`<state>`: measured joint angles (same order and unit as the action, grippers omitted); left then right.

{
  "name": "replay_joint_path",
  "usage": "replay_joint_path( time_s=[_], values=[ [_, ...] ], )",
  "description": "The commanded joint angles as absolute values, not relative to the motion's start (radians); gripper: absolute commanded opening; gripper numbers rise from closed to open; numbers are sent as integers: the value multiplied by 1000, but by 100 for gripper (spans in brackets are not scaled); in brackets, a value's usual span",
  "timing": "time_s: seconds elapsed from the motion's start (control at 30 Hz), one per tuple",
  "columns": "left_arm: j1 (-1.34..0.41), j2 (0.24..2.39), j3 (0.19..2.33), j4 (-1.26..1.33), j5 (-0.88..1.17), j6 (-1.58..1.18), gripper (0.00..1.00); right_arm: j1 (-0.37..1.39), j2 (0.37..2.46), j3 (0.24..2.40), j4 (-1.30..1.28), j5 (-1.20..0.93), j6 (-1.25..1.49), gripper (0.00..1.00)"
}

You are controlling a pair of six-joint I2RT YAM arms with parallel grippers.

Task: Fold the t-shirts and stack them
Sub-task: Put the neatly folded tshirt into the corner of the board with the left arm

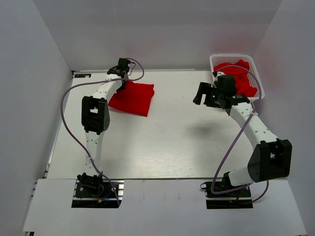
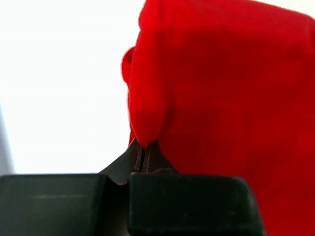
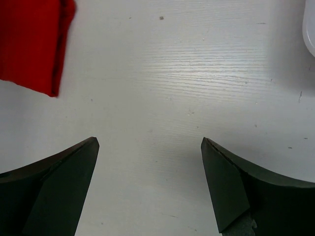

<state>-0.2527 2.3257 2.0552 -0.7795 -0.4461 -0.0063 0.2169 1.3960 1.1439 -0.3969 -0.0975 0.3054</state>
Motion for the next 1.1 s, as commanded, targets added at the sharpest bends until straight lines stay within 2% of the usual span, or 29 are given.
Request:
replay_joint_path(
  time_s=[0.0,0.13,0.33,0.43,0.73,0.87,1.0,1.03,1.07],
  values=[
    [-195,2361,2143,-769,-638,99,0,213,1440,1254,-422,-92,288,90],
    [-128,2430,2207,-715,-753,165,0,213,1491,1302,-431,-112,293,90],
    [-40,2490,2247,-571,-810,259,0,216,1546,1408,-462,-114,304,90],
    [-15,2514,2238,-430,-857,325,0,216,1562,1431,-471,-106,319,90],
    [47,2592,2263,-154,-957,457,0,218,1582,1411,-474,-69,347,90],
    [57,2612,2250,1,-980,573,12,216,1588,1425,-506,-51,347,90],
    [67,2623,2276,15,-971,574,18,218,1594,1420,-515,-49,353,90],
    [67,2623,2276,15,-971,574,24,215,1595,1422,-517,-48,357,90],
    [67,2623,2276,15,-971,574,38,216,1598,1424,-522,-40,359,90]
  ],
)
